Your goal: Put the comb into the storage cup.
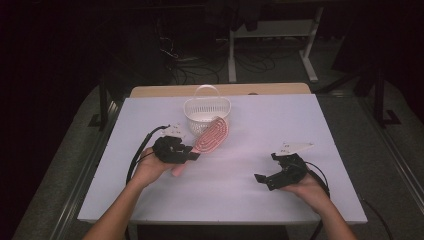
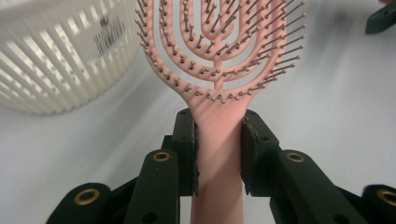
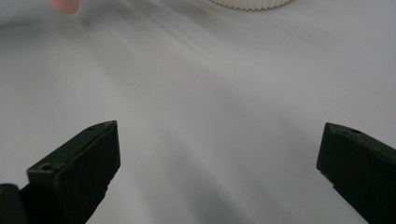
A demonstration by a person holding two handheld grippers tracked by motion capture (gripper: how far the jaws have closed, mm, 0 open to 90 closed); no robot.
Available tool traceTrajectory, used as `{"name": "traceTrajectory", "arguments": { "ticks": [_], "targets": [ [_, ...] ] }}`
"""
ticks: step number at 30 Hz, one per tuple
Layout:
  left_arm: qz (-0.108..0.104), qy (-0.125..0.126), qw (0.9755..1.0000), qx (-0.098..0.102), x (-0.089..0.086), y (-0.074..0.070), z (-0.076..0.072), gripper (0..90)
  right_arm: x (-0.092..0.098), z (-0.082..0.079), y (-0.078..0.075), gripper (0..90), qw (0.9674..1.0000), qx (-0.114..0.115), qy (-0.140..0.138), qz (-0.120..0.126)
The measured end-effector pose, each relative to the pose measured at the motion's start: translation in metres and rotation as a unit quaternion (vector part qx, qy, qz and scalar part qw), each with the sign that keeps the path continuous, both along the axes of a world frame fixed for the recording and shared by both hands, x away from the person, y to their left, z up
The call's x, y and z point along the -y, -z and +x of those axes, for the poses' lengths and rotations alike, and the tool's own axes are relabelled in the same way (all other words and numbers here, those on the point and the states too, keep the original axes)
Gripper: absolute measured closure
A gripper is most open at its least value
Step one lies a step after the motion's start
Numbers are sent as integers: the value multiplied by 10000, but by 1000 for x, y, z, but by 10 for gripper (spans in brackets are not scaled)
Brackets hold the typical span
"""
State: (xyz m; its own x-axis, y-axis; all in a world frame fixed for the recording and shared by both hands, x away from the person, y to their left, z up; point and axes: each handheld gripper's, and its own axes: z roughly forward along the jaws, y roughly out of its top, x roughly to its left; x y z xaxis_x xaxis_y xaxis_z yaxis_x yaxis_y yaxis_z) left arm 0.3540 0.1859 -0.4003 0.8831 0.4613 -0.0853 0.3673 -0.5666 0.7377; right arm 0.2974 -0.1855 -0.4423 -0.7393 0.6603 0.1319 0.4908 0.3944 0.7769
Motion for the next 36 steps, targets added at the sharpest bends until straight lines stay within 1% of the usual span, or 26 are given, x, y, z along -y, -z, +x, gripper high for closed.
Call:
{"name": "traceTrajectory", "arguments": {
  "ticks": [1, 6, 12, 14, 18, 22, 23, 25, 26, 27, 28, 30, 31, 32, 35, 36],
  "targets": [
    [-77, -8, 10000, 30, 0, 0, 0, 708, 0, 0, 0, 0, 10000, 1, 1, 0],
    [-262, -103, 9995, 146, -2, 0, -1, 708, 0, 0, 0, 0, 10000, 11, 24, 25],
    [-591, -211, 9976, 282, -3, 1, -2, 708, 1, 0, -1, 0, 10000, 17, 27, 85],
    [-645, -235, 9971, 324, -2, 2, -3, 708, 1, 0, -1, 0, 9999, 18, 33, 111],
    [-694, -283, 9963, 410, 0, 4, -4, 708, 1, 0, -3, 0, 9997, 18, 51, 244],
    [-754, -299, 9957, 457, 0, 5, -5, 708, 1, 0, -4, 0, 9995, 7, 70, 307],
    [-774, -296, 9955, 457, 0, 5, -5, 708, 1, 0, -6, 0, 9993, 4, 70, 371],
    [-777, -303, 9954, 464, 0, 5, -5, 708, 0, 0, -9, 0, 9992, 28, 75, 401],
    [-823, -300, 9951, 463, -1, 5, -5, 708, 0, 0, -10, 0, 9991, 25, 86, 414],
    [-823, -300, 9951, 463, -1, 5, -5, 708, 0, 0, -10, 0, 9991, 25, 86, 414],
    [-830, -298, 9949, 481, -1, 4, -6, 708, -3, 1, -14, 0, 9987, 31, 117, 491],
    [-835, -299, 9949, 473, -1, 4, -6, 708, -4, 1, -16, 0, 9985, 28, 115, 535],
    [-838, -295, 9949, 473, -1, 4, -6, 708, -6, 3, -19, 0, 9983, 32, 79, 568],
    [-843, -294, 9949, 478, -2, 4, -6, 708, -6, 3, -19, 0, 9983, 32, 79, 568],
    [-853, -279, 9948, 478, -1, 4, -6, 708, -10, 7, -27, 0, 9980, 84, 38, 625],
    [-853, -279, 9948, 478, -1, 4, -6, 708, -10, 7, -27, 0, 9980, 84, 38, 625]
  ]
}}
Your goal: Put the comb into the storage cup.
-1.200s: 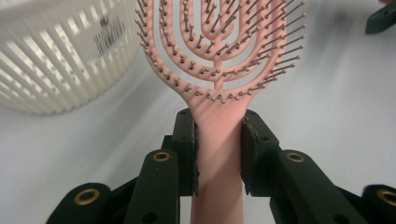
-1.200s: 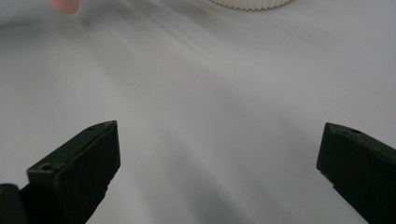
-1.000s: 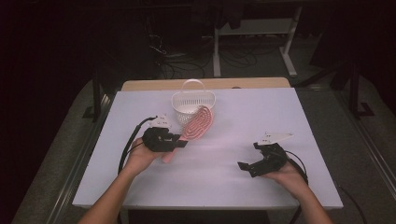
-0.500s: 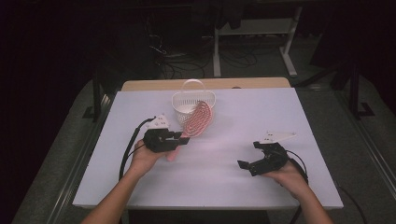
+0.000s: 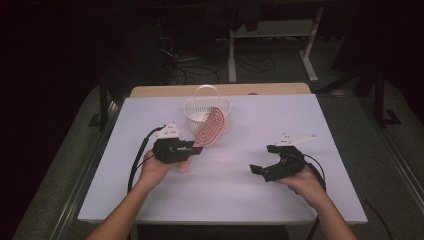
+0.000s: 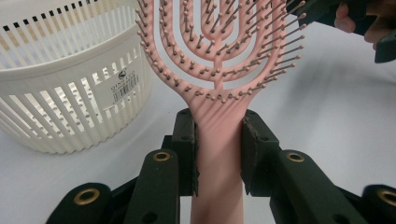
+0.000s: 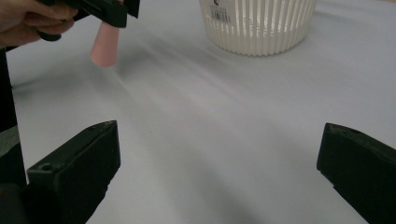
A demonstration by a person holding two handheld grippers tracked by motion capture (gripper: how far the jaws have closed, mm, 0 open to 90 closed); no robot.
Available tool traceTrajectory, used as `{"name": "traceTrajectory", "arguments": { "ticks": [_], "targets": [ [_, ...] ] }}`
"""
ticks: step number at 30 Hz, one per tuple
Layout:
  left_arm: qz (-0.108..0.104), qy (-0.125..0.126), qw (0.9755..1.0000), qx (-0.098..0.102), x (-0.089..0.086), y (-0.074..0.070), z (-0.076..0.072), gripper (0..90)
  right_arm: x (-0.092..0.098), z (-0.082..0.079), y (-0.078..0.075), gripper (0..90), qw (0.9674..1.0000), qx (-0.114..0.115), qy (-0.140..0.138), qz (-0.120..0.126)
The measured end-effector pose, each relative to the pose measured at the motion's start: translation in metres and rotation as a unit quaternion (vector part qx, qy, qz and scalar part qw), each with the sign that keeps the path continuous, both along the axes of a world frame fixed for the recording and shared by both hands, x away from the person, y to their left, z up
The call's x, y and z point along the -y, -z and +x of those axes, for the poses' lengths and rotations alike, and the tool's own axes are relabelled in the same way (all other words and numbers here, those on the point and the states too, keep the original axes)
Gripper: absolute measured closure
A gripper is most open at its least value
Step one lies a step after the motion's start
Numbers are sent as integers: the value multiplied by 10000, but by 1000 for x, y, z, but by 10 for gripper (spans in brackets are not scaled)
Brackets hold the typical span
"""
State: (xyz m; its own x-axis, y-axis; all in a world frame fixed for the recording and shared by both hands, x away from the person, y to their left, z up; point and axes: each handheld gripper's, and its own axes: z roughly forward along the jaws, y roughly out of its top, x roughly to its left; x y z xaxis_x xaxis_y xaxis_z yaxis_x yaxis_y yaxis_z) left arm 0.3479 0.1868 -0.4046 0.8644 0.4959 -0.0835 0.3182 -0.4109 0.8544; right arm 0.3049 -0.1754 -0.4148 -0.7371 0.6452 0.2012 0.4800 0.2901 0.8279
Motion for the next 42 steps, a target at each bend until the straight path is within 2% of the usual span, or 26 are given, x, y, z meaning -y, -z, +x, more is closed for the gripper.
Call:
{"name": "traceTrajectory", "arguments": {
  "ticks": [8, 23, 42],
  "targets": [
    [-1, 26, 10000, 21, 2, 1, 0, 708, -4, 6, -6, 0, 10000, -13, -70, 49],
    [7, 37, 10000, 73, 4, 1, -2, 708, -10, 13, -18, 0, 9998, 100, -154, 117],
    [0, 52, 9999, 142, 5, 1, -3, 708, -29, 25, -34, 0, 9991, 180, -292, 247]
  ]
}}
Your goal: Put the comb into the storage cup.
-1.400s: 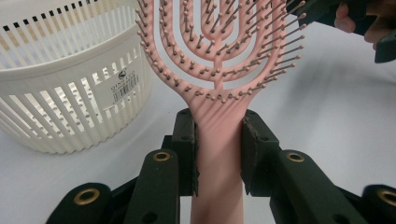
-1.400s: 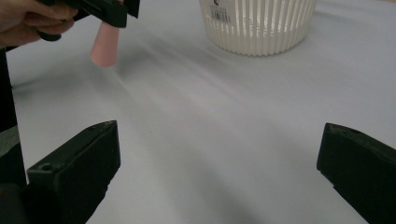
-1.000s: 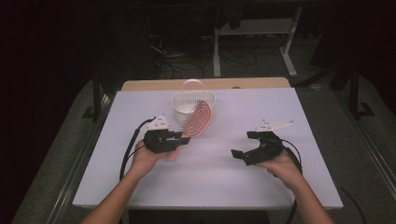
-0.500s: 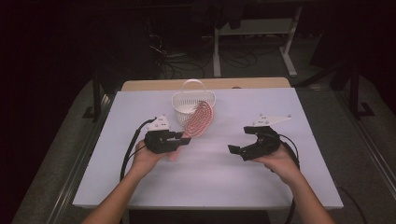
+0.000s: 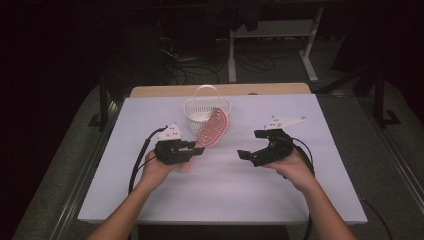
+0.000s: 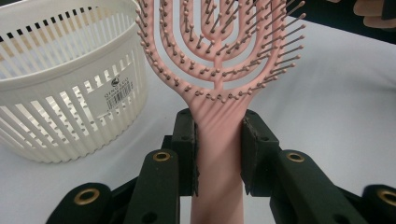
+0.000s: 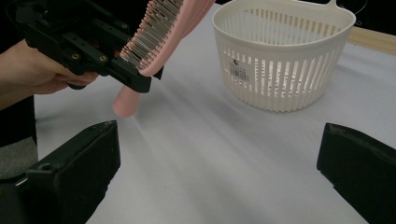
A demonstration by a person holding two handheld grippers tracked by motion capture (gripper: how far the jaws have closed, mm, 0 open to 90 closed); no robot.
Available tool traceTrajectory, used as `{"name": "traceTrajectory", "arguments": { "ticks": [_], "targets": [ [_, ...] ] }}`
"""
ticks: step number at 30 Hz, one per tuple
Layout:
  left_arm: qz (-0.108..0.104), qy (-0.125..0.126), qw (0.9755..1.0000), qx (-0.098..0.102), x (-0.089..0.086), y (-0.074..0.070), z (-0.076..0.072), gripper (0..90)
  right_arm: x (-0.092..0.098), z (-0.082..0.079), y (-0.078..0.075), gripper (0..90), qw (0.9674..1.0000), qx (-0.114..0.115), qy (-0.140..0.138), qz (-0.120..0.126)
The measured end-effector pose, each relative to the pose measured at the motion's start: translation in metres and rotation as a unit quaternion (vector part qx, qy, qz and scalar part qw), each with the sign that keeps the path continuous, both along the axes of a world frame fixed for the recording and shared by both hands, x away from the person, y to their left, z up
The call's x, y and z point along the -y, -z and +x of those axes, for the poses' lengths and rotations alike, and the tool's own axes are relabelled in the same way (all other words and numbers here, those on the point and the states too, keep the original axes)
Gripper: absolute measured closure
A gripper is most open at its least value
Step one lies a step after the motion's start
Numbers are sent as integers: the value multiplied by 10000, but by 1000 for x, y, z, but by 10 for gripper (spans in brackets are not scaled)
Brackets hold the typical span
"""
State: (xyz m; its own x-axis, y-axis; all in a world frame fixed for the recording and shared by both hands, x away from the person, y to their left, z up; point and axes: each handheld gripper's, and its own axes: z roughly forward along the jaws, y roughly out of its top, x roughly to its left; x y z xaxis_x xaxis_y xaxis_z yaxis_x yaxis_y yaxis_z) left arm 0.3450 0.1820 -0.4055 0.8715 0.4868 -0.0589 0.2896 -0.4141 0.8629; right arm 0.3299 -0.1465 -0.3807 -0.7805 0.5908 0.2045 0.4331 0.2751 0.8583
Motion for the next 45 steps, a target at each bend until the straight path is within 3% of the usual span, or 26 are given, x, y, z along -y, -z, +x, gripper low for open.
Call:
{"name": "traceTrajectory", "arguments": {
  "ticks": [45],
  "targets": [
    [-2, -30, 9999, 98, 2, 1, -1, 708, -45, 28, -30, 0, 9988, 144, -281, 379]
  ]
}}
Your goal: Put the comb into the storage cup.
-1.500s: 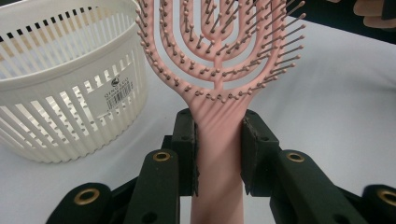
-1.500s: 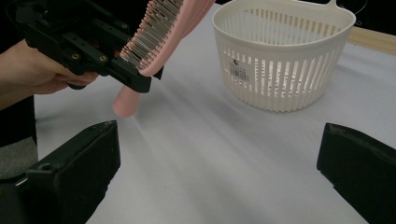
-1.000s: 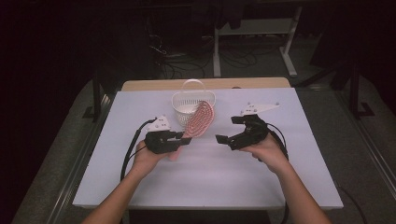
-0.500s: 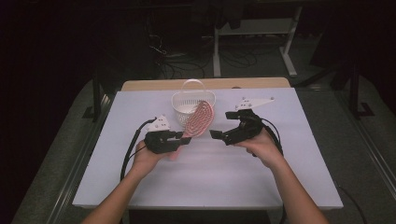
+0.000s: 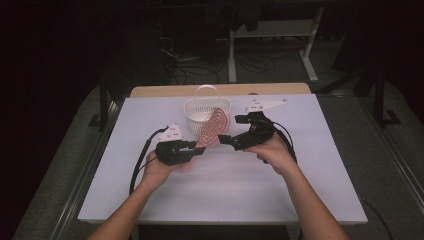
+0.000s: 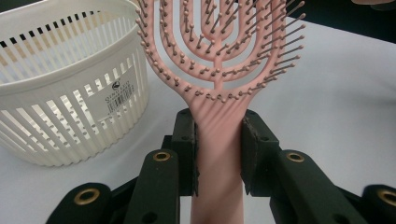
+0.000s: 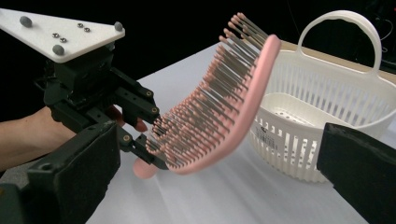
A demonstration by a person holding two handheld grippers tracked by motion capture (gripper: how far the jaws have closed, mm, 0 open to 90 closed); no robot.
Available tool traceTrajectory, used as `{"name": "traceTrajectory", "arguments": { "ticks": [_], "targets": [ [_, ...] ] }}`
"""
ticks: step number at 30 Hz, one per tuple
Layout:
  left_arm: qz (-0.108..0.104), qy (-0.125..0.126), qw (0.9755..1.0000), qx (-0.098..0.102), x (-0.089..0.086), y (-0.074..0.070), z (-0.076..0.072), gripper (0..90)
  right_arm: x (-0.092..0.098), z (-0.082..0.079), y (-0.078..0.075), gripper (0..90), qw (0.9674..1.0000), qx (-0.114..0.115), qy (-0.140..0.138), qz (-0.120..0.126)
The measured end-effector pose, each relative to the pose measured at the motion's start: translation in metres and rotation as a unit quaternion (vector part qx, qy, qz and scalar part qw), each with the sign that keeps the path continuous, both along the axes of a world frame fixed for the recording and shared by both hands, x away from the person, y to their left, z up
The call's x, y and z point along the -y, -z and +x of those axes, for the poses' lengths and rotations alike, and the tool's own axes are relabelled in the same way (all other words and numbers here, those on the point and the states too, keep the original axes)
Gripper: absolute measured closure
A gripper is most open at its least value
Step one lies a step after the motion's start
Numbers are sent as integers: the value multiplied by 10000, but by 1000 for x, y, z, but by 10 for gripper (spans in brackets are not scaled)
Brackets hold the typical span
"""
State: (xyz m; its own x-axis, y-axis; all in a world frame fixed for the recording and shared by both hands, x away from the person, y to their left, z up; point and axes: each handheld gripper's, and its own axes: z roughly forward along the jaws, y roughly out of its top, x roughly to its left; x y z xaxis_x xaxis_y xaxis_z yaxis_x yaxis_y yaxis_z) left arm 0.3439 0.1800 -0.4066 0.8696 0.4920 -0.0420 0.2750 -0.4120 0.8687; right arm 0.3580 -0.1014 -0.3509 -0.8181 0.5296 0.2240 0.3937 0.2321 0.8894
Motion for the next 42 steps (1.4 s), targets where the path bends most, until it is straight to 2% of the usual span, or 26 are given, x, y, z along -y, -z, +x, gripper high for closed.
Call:
{"name": "traceTrajectory", "arguments": {
  "ticks": [15, 30, 37, 42],
  "targets": [
    [3, -2, 10000, 44, 2, 0, -1, 708, -16, 10, -3, 0, 10000, 32, -30, 16],
    [11, -8, 9999, 108, 5, 1, -3, 708, -29, 13, 2, 8, 9999, -87, 61, 80],
    [8, -5, 9999, 125, 6, 2, -4, 708, -28, 14, 3, 84, 9997, -125, 169, 132],
    [9, -21, 9999, 151, 7, 2, -4, 708, -26, 15, 3, 141, 9991, -236, 261, 236]
  ]
}}
